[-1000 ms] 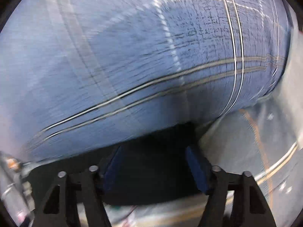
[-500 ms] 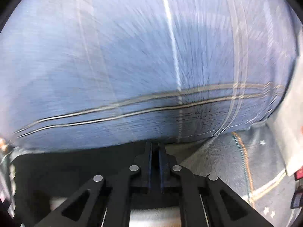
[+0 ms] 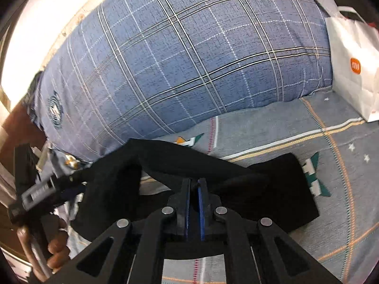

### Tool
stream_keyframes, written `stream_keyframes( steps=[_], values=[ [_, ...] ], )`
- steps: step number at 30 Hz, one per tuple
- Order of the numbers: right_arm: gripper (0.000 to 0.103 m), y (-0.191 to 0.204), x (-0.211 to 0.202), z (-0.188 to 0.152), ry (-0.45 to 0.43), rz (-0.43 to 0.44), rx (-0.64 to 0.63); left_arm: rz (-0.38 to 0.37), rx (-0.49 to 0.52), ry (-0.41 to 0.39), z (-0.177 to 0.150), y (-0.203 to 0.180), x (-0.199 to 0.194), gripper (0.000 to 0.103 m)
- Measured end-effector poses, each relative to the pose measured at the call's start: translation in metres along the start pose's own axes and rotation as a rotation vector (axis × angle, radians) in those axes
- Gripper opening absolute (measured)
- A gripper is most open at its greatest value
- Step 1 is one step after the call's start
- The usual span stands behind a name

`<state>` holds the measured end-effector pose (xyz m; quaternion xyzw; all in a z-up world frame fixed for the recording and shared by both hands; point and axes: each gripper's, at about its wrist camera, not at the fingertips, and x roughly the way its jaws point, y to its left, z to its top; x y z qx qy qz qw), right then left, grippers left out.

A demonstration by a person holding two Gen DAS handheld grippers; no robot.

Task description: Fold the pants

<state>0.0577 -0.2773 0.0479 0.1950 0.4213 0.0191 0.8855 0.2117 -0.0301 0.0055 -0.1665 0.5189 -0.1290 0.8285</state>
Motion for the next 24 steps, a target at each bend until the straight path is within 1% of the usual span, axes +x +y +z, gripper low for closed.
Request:
stream_keyframes(
  steps=[2, 3, 5, 7, 9, 11, 12, 13, 14, 17, 18, 19, 20, 21, 22, 24],
  values=[
    [0.006, -0.004, -0.001, 0.003, 0.006, 0.028, 0.023, 0.004, -0.016, 0.070, 0.020, -0.015, 0.024, 0.103],
    [0.006, -0.006, -0.002, 0.004, 0.014, 0.024, 0.032, 0.019, -0.015, 0.109, 0.027, -0.021, 0.039, 0.102],
    [0.006, -0.017, -0.006, 0.005, 0.021, 0.029, 0.056, 0.066, -0.036, 0.178, 0.039, -0.026, 0.074, 0.091],
    [0.006, -0.028, 0.000, 0.007, 0.050, 0.035, 0.087, 0.095, -0.082, 0.209, 0.048, -0.026, 0.096, 0.056],
    [0.006, -0.031, 0.004, 0.007, 0.084, 0.050, 0.100, 0.115, -0.130, 0.236, 0.057, -0.023, 0.115, 0.045],
    [0.006, -0.028, 0.008, 0.009, 0.113, 0.055, 0.088, 0.177, -0.130, 0.262, 0.060, -0.022, 0.130, 0.023],
    [0.006, -0.025, 0.008, 0.011, 0.115, 0.068, 0.068, 0.193, -0.153, 0.272, 0.060, -0.018, 0.134, 0.009],
    [0.006, -0.023, 0.008, 0.014, 0.110, 0.074, 0.054, 0.179, -0.189, 0.267, 0.060, -0.015, 0.131, 0.009],
    [0.006, -0.024, 0.008, 0.018, 0.106, 0.064, 0.045, 0.137, -0.233, 0.225, 0.061, -0.013, 0.119, 0.009],
    [0.006, -0.042, 0.015, 0.031, 0.091, 0.036, 0.080, 0.072, -0.224, 0.091, 0.057, -0.027, 0.073, 0.008],
    [0.006, -0.050, 0.015, 0.036, 0.082, 0.050, 0.104, 0.037, -0.234, 0.053, 0.050, -0.030, 0.055, 0.008],
    [0.006, -0.057, 0.010, 0.041, 0.057, 0.071, 0.131, 0.007, -0.251, 0.026, 0.042, -0.030, 0.041, 0.008],
    [0.006, -0.063, 0.002, 0.047, 0.013, 0.093, 0.145, -0.042, -0.280, -0.014, 0.029, -0.029, 0.022, 0.008],
    [0.006, -0.064, -0.008, 0.051, -0.029, 0.099, 0.133, -0.071, -0.297, -0.042, 0.019, -0.025, 0.010, 0.008],
    [0.006, -0.065, -0.019, 0.056, -0.067, 0.092, 0.114, -0.071, -0.301, -0.060, 0.001, -0.025, 0.001, 0.008],
    [0.006, -0.065, -0.026, 0.057, -0.071, 0.088, 0.075, -0.056, -0.287, -0.041, -0.024, -0.027, -0.004, 0.008]
  ],
)
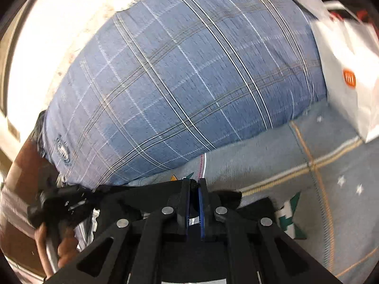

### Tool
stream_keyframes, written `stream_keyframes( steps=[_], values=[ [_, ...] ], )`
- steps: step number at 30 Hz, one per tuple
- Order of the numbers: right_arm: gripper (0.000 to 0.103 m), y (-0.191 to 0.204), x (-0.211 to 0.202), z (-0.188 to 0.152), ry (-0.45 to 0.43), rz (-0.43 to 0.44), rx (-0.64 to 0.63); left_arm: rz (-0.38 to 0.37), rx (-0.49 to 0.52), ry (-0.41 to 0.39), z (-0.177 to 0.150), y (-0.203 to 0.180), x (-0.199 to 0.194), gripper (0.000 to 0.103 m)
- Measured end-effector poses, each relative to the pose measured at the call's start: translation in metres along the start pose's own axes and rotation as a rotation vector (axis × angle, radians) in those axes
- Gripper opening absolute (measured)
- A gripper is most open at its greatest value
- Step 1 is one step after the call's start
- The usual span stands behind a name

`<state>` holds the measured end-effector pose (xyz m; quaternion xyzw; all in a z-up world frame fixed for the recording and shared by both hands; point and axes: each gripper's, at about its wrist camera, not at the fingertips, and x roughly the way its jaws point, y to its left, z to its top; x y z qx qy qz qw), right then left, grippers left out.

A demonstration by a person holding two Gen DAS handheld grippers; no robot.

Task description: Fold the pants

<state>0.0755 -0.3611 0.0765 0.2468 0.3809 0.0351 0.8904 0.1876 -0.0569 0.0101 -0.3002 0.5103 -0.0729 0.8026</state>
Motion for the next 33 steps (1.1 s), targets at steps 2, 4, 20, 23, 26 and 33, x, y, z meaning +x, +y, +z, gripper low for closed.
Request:
stream_keyframes(
  steps=[2, 4, 20, 23, 26, 33],
  values=[
    [0.006, -0.008, 0.005, -0.005, 0.050, -0.054, -0.014, 0.024, 0.022, 0.022, -0.029, 0.005, 0.000, 0.008],
    [0.006, -0.023, 0.020, -0.018, 0.150, -0.105, 0.029, 0.049, 0.051, 0.032, -0.050, 0.012, 0.007, 0.008],
    [0.009, -0.074, 0.015, -0.057, 0.336, -0.202, 0.205, 0.108, 0.166, 0.097, -0.108, 0.035, 0.029, 0.020],
    [0.009, -0.084, -0.008, -0.050, 0.234, -0.169, 0.252, 0.102, 0.183, 0.103, -0.117, 0.037, 0.027, 0.038],
    [0.022, -0.081, -0.015, -0.041, 0.158, -0.087, 0.249, 0.104, 0.216, 0.093, -0.125, 0.030, 0.026, 0.040],
    [0.061, -0.058, 0.021, -0.041, 0.253, -0.069, 0.162, 0.094, 0.218, 0.093, -0.125, 0.025, 0.031, 0.045]
  ],
)
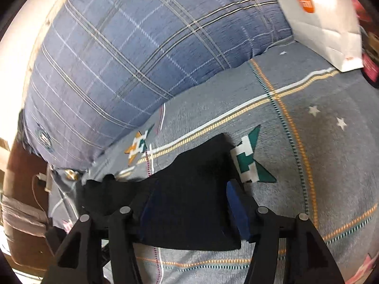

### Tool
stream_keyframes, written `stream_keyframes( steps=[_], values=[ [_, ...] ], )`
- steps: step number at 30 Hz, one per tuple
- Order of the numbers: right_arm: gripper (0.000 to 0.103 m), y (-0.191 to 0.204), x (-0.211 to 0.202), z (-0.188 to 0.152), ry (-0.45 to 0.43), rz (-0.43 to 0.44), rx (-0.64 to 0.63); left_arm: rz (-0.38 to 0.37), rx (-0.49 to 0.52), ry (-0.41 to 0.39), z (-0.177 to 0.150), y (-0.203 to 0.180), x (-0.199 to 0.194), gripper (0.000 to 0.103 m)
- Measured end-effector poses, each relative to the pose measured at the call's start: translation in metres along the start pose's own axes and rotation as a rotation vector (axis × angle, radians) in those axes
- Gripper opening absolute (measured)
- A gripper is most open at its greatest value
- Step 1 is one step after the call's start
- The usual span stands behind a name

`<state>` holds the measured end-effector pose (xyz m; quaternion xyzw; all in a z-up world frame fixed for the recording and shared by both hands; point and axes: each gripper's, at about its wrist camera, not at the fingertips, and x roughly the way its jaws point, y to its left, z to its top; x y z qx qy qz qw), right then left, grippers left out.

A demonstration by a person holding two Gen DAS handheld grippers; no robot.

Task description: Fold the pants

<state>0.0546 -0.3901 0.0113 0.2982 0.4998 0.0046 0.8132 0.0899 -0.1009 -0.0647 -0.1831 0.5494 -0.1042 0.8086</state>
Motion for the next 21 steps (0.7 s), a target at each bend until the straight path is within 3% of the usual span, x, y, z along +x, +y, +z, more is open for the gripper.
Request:
stream_keyframes(
  steps=[4, 6, 7, 8, 9, 10, 11, 13, 16, 18, 21],
  values=[
    [0.057, -0.005, 0.020, 0.000, 0.047, -0.080, 0.004, 0.009, -0.030, -0.011, 0.008, 0.009, -0.003, 0.045],
    [0.039, -0.009, 0.024, 0.004, 0.057, -0.085, 0.012, 0.004, -0.052, -0.012, 0.011, 0.015, -0.003, 0.044],
    [0.037, -0.009, 0.027, 0.007, 0.060, -0.078, 0.006, 0.000, -0.057, -0.008, 0.012, 0.017, -0.003, 0.044],
    [0.036, -0.007, 0.033, 0.010, 0.069, -0.093, -0.005, 0.000, -0.057, -0.004, 0.014, 0.018, -0.002, 0.039],
    [0.030, -0.006, 0.040, 0.012, 0.084, -0.116, -0.018, 0.003, -0.054, -0.001, 0.014, 0.019, -0.001, 0.027],
    [0.024, -0.007, 0.047, 0.013, 0.099, -0.132, -0.029, 0.001, -0.051, 0.003, 0.015, 0.019, -0.001, 0.019],
    [0.010, -0.004, 0.056, 0.015, 0.119, -0.157, -0.047, -0.009, -0.051, 0.004, 0.015, 0.019, -0.002, 0.016],
    [0.008, -0.002, 0.051, 0.019, 0.087, -0.160, -0.043, -0.034, -0.050, -0.024, 0.013, 0.022, -0.013, 0.012],
    [0.008, 0.013, 0.022, 0.027, -0.034, -0.106, -0.079, -0.060, -0.007, -0.094, 0.007, 0.015, -0.030, 0.011],
    [0.008, 0.021, 0.015, 0.032, -0.085, -0.093, -0.117, -0.049, 0.007, -0.082, 0.007, 0.010, -0.025, 0.011],
    [0.008, 0.005, 0.047, 0.041, 0.001, -0.173, -0.074, -0.013, 0.016, -0.023, 0.007, 0.009, -0.001, 0.011]
  ],
)
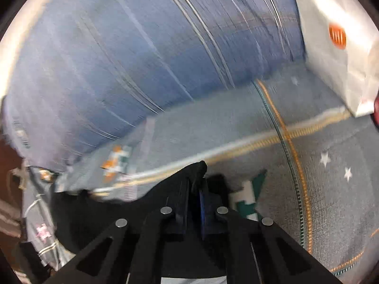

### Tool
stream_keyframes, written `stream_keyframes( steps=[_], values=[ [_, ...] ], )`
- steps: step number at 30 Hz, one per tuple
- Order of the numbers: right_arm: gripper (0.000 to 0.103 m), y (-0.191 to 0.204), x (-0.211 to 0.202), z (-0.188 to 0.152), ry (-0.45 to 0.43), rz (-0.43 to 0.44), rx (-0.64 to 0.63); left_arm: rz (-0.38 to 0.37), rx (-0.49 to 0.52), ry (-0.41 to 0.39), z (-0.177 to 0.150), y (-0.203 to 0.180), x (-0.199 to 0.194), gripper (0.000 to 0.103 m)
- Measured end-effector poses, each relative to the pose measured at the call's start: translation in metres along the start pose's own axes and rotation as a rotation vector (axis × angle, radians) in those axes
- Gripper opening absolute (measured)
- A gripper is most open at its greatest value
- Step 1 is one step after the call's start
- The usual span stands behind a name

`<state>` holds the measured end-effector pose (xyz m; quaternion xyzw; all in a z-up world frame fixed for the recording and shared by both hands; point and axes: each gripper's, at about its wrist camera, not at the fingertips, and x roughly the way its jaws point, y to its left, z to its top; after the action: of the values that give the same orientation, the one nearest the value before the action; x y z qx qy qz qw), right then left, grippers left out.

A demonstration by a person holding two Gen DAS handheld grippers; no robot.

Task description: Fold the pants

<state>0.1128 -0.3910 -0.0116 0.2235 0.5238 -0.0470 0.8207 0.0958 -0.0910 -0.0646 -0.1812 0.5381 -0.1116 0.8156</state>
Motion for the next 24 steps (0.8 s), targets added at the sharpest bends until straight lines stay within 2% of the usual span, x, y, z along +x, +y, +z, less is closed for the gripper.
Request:
stream_keyframes(
  steps=[2, 3, 4, 6, 8, 11, 13, 14, 15, 17, 20, 22, 24],
  values=[
    [0.008, -0.006, 0.018, -0.002, 0.072, -0.040, 0.013, 0.002, 0.016, 0.006, 0.000, 0.000, 0.006, 0.012],
    [0.010, -0.009, 0.017, -0.002, 0.074, -0.028, 0.034, -0.011, 0.017, -0.001, 0.000, 0.002, 0.002, 0.017],
    [0.011, -0.011, 0.012, -0.001, 0.062, -0.015, 0.047, -0.025, 0.016, 0.005, -0.001, 0.003, -0.002, 0.028],
    [0.012, -0.012, -0.007, 0.001, 0.010, 0.028, 0.054, -0.047, 0.019, 0.006, -0.003, 0.006, -0.009, 0.042],
    [0.012, -0.008, -0.028, 0.001, -0.064, 0.071, 0.046, -0.047, 0.049, -0.018, -0.004, 0.008, -0.026, 0.043],
    [0.012, 0.010, -0.050, 0.000, -0.157, 0.053, -0.007, -0.038, 0.097, -0.042, 0.001, 0.011, -0.052, 0.047],
    [0.016, 0.028, -0.067, -0.005, -0.215, 0.090, -0.064, -0.039, 0.103, -0.050, 0.009, 0.020, -0.073, 0.068],
    [0.027, 0.038, -0.074, -0.010, -0.234, 0.122, -0.090, -0.043, 0.093, -0.063, 0.016, 0.027, -0.085, 0.071],
    [0.045, 0.048, -0.078, -0.014, -0.245, 0.143, -0.114, -0.037, 0.078, -0.076, 0.024, 0.034, -0.094, 0.071],
    [0.062, 0.069, -0.086, -0.023, -0.281, 0.183, -0.176, -0.002, 0.033, -0.102, 0.043, 0.057, -0.113, 0.072],
    [0.062, 0.108, -0.086, -0.041, -0.314, 0.291, -0.286, 0.066, -0.013, -0.108, 0.069, 0.094, -0.122, 0.076],
    [0.062, 0.134, -0.085, -0.058, -0.329, 0.341, -0.334, 0.082, -0.039, -0.118, 0.076, 0.120, -0.122, 0.076],
    [0.062, 0.163, -0.078, -0.083, -0.338, 0.388, -0.382, 0.092, -0.130, -0.111, 0.076, 0.152, -0.128, 0.076]
  ],
)
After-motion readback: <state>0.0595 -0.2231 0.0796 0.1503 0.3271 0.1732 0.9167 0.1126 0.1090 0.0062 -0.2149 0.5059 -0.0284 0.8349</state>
